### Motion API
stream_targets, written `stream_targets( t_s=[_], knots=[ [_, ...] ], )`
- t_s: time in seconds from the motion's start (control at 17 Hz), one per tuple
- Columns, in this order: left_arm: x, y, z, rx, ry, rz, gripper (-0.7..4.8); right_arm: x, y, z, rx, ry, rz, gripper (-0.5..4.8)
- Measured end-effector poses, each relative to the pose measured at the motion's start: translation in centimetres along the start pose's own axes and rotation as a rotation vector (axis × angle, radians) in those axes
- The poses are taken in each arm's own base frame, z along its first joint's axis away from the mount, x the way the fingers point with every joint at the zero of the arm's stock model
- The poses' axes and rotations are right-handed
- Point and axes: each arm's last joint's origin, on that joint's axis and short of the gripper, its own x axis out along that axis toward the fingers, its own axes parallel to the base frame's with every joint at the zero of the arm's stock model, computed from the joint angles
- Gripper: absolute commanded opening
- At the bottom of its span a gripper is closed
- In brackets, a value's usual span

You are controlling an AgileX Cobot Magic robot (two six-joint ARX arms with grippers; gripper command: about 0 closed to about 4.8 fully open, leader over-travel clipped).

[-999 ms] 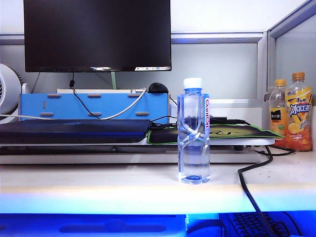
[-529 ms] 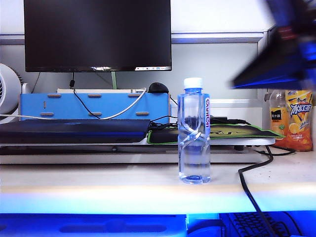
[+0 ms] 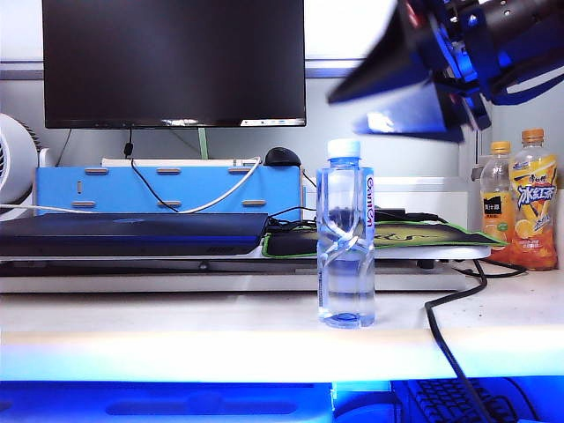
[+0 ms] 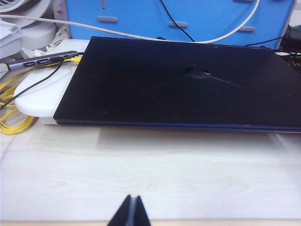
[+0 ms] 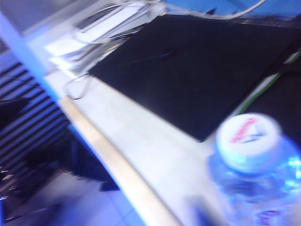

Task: Pick up the mineral water bottle and place it on the laptop.

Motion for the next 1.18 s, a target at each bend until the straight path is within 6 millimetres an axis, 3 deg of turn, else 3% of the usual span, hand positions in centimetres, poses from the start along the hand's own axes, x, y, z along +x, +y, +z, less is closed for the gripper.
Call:
stream_targets(
  t_s=[0.06, 0.47, 0.71, 1.18],
  knots=[
    [0.0, 0.0, 0.0, 0.000, 0.000, 0.000, -0.02, 0.0, -0.1, -0.1, 0.000, 0.004, -0.019, 4.79],
    [0.0, 0.0, 0.0, 0.000, 0.000, 0.000, -0.02, -0.2, -0.9, -1.1, -0.126, 0.091, -0.267, 4.79],
    [0.0, 0.0, 0.0, 0.000, 0.000, 0.000, -0.02, -0.1, -1.1, -1.0, -0.182, 0.081, -0.314, 4.79],
    [0.0, 0.0, 0.0, 0.000, 0.000, 0.000, -0.02, 4.0, -3.9, -3.7, -0.163, 0.129, -0.281, 4.79]
  ],
)
